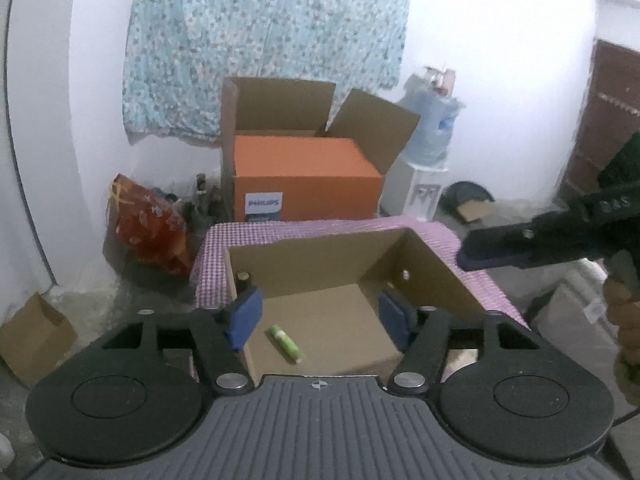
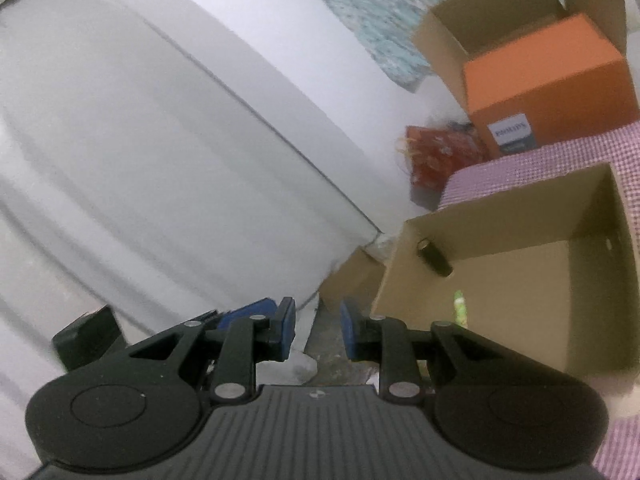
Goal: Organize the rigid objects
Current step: 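Grasp the white pill bottle with the right gripper, then carry the white pill bottle into the box and release it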
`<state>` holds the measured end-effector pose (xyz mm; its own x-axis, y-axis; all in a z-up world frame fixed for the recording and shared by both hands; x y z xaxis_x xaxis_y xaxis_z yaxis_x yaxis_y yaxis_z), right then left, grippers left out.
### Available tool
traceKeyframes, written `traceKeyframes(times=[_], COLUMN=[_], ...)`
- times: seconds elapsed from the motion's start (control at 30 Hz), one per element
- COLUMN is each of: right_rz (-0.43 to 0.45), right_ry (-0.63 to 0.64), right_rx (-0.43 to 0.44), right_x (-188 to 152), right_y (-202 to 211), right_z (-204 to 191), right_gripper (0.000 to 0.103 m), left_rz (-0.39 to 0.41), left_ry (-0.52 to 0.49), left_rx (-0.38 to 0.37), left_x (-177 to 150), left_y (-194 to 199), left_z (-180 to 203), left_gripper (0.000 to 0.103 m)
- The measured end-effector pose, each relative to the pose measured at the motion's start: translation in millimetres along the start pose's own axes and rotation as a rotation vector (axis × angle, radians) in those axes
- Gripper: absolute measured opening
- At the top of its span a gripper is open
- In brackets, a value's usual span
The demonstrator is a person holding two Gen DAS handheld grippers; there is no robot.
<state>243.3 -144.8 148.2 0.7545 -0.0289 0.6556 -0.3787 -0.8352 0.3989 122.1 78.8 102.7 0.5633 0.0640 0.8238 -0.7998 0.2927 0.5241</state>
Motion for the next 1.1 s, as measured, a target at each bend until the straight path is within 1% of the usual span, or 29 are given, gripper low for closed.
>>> traceKeyframes(times=[0.03,0.1,0.13,0.23,0.3,0.33,0.4,0.47,0.57,0.63,0.67,0.83,0.9,0.93,1.0,1.1], right_rz=[0.004,0.004,0.004,-0.011,-0.050,-0.068,-0.099,-0.127,-0.167,-0.189,-0.198,-0.218,-0.220,-0.222,-0.228,-0.241], right_ry=[0.012,0.025,0.033,0.053,0.045,0.047,0.056,0.048,0.017,-0.005,-0.013,-0.021,-0.023,-0.025,-0.034,-0.055], right_rx=[0.005,0.009,0.004,-0.045,-0.083,-0.102,-0.154,-0.194,-0.227,-0.234,-0.237,-0.241,-0.234,-0.230,-0.215,-0.187], right_x=[-9,-28,-36,-56,-63,-65,-67,-70,-75,-80,-81,-87,-87,-87,-87,-89], right_y=[6,12,13,2,-16,-26,-47,-64,-87,-98,-103,-112,-114,-115,-118,-121], right_z=[-7,-16,-19,-20,-13,-9,1,12,29,37,40,44,46,47,49,49], right_gripper=[0.030,0.041,0.042,0.042,0.042,0.042,0.042,0.042,0.042,0.042,0.042,0.042,0.041,0.041,0.035,0.033], left_rz=[0.004,-0.001,-0.007,-0.034,-0.059,-0.065,-0.083,-0.101,-0.130,-0.143,-0.152,-0.165,-0.163,-0.161,-0.152,-0.148], left_ry=[0.000,-0.013,-0.024,-0.074,-0.112,-0.122,-0.112,-0.073,-0.045,-0.049,-0.049,-0.024,-0.014,-0.008,0.007,0.011], left_rx=[-0.006,-0.015,-0.012,0.021,0.068,0.079,0.087,0.082,0.094,0.110,0.116,0.121,0.126,0.128,0.127,0.133], left_x=[-7,-23,-31,-55,-70,-75,-83,-88,-94,-97,-98,-99,-100,-101,-104,-106], left_y=[4,8,7,-4,-16,-24,-39,-50,-68,-78,-83,-96,-96,-96,-94,-91], left_z=[1,4,6,12,18,20,20,14,9,7,6,-2,-5,-5,-5,-4], left_gripper=[0.071,0.073,0.074,0.076,0.076,0.076,0.076,0.076,0.075,0.073,0.070,0.063,0.056,0.055,0.053,0.053])
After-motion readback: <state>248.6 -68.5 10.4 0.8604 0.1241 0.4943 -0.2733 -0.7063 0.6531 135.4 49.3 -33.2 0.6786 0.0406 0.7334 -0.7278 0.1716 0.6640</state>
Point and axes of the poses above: each gripper's, at about its wrist camera, not at the fingertips, and y roughly against the way its jaws point, z to its right, x to its top, the point moved 3 cm from there along -y, roughly the way its jaws point, and after that the axes turned 6 degrees about y, right-handed, at the moved point
